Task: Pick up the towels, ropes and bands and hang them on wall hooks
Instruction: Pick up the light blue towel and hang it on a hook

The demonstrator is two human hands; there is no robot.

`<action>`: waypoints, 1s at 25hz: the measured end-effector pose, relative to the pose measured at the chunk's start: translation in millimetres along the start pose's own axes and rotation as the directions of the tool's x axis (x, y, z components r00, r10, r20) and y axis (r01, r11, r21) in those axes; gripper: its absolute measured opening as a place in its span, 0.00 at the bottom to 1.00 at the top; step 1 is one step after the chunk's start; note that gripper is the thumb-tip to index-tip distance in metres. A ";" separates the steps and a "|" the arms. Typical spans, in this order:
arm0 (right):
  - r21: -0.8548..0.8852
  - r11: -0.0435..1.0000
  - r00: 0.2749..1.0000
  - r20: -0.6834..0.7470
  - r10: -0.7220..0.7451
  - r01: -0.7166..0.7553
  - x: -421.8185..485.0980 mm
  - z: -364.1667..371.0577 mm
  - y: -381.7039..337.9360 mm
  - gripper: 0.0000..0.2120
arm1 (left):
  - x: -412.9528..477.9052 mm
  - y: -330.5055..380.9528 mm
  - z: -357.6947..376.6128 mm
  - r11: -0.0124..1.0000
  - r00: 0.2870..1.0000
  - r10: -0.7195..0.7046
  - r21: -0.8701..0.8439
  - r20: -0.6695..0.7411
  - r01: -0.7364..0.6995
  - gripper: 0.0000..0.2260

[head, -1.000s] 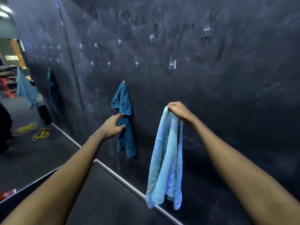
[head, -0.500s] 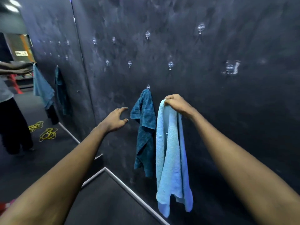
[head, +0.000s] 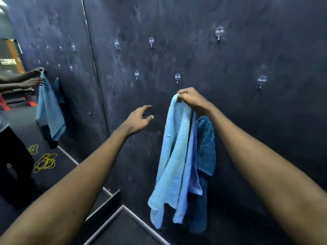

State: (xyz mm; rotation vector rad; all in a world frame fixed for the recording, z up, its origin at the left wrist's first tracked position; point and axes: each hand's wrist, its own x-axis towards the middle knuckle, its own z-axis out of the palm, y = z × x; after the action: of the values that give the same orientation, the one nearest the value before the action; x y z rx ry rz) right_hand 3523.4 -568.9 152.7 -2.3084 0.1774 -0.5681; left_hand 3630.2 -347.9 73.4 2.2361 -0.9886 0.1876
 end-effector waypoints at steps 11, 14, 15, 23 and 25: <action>0.238 0.964 0.980 -0.183 -0.073 0.116 127.1 21.7 -19.7 0.10 | 181.6 4.1 -3.5 0.538 0.975 0.179 -0.817 -0.129 -0.207 0.05; 0.198 0.978 0.982 -0.189 -0.032 0.070 113.2 25.5 -8.4 0.09 | 203.6 10.5 -15.4 0.285 0.986 0.095 -0.945 -0.141 -0.162 0.05; 0.170 0.984 0.980 -0.196 -0.026 0.060 107.7 27.2 -3.7 0.08 | 211.5 10.9 -19.3 0.273 0.983 0.075 -0.945 -0.165 -0.180 0.04; -0.131 0.991 0.520 -0.844 -0.128 0.032 103.7 30.8 7.1 0.06 | 223.1 -2.7 9.9 0.607 0.824 0.330 -0.565 -0.460 -0.558 0.06; -0.257 0.965 0.487 -0.851 -0.198 -0.056 94.6 48.8 18.3 0.07 | 216.9 -15.0 28.4 0.627 0.805 0.385 -0.513 -0.450 -0.587 0.07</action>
State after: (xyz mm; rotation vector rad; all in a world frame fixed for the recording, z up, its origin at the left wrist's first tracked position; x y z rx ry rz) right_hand 3630.4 -578.3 142.1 -2.0163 0.6747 -1.8583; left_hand 3789.1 -489.3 126.4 1.2294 -1.2512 0.3640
